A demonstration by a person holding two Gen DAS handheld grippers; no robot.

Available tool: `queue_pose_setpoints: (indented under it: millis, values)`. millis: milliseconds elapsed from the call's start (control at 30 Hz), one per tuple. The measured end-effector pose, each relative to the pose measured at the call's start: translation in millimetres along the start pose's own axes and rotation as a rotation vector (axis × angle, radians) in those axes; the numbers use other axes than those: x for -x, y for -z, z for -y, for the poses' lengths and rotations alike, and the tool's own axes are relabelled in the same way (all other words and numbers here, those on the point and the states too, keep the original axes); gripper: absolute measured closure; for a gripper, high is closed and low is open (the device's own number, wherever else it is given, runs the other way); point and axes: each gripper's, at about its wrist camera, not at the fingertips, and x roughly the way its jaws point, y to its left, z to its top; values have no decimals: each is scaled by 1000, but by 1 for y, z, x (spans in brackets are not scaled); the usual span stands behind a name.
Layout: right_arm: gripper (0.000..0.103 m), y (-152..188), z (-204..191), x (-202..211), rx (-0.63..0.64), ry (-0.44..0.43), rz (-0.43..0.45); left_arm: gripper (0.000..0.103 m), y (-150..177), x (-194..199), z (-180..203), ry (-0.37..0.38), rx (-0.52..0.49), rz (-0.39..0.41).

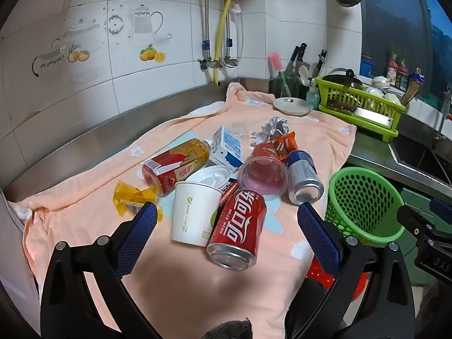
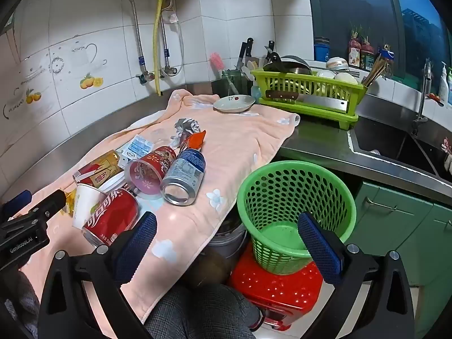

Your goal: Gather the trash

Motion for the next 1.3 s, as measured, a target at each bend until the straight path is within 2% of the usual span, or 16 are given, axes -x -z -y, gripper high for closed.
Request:
queue_pose_setpoints:
  millis: [1300]
  values:
    - [6, 4, 1, -8, -7, -4, -19, 5, 4, -2, -5, -7, 17, -4]
